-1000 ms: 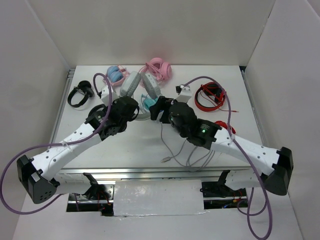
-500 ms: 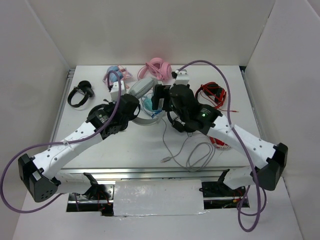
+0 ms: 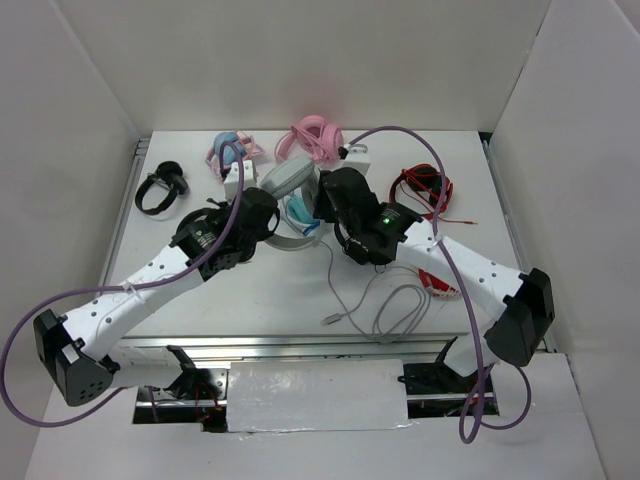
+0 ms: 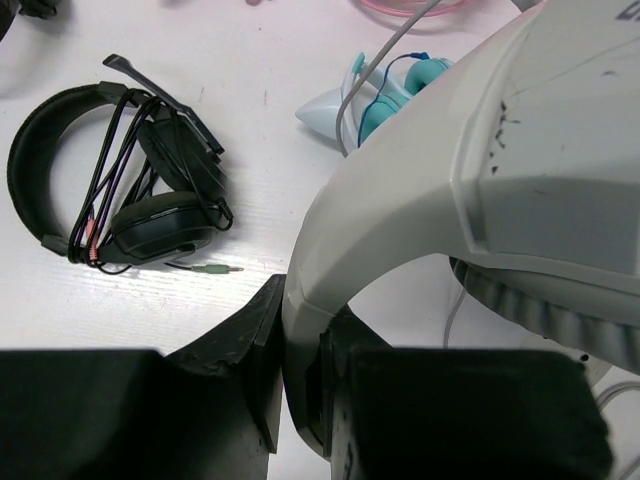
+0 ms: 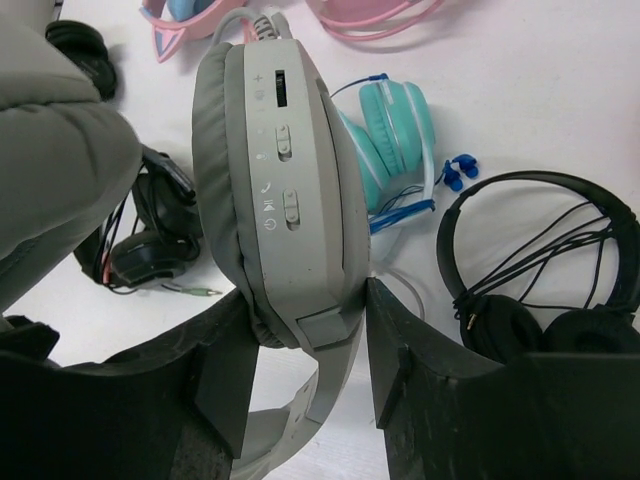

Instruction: Wrap the headphones

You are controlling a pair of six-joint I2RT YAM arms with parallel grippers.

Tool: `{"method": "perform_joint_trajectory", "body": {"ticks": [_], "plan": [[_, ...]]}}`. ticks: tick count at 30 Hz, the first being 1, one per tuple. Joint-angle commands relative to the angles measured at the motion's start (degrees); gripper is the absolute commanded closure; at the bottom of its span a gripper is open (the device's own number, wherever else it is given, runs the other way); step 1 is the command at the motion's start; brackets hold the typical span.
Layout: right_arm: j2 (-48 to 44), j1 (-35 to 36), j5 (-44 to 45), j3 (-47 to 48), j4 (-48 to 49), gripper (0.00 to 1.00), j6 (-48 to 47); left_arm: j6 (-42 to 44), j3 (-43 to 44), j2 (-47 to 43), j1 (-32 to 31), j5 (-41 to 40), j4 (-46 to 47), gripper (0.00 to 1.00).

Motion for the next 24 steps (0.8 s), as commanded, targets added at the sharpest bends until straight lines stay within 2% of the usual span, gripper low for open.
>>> {"method": "perform_joint_trajectory", "body": {"ticks": [1,2,5,6,9,16,19,20,22,24], "plan": [[-0.86,-0.27,1.80,-0.23,4.89,0.87,2.36,0.29,1.59,-2.95,-0.84,2.71,7.43,1.00],[-1.12,-0.18,2.06,-0.76,5.51,1.00,2.70,0.12,1.59,-2.78,-0.75,2.80,7.25,1.00],[-3.41,0.26,2.42,-3.13,7.71,1.00,3.06,-1.46,2.64,-2.16,-0.57,2.19,5.06,0.99],[-4.63,0.52,2.94,-3.58,8.15,1.00,3.23,-1.81,3.08,-1.20,-0.31,2.10,4.36,0.86],[-7.18,1.75,6.45,-5.07,7.46,1.00,6.21,-2.78,4.05,0.65,0.13,2.63,3.30,0.64],[-9.48,3.51,11.81,-6.21,3.41,1.00,15.70,-4.27,3.44,4.43,1.97,7.28,4.88,0.35],[-8.69,3.69,14.10,-5.69,1.74,1.00,17.20,-5.15,3.44,5.92,2.42,9.92,5.23,0.27],[-8.08,3.78,15.15,-5.17,0.78,1.00,17.82,-5.59,3.35,6.45,2.42,10.10,5.06,0.18],[-6.58,4.56,17.95,-3.58,-1.25,1.00,19.22,-6.21,3.00,6.63,2.42,11.06,5.41,0.17],[-5.35,5.09,19.55,-3.32,-1.69,1.00,20.19,-6.56,2.74,7.07,2.42,11.77,5.93,0.20]]}}
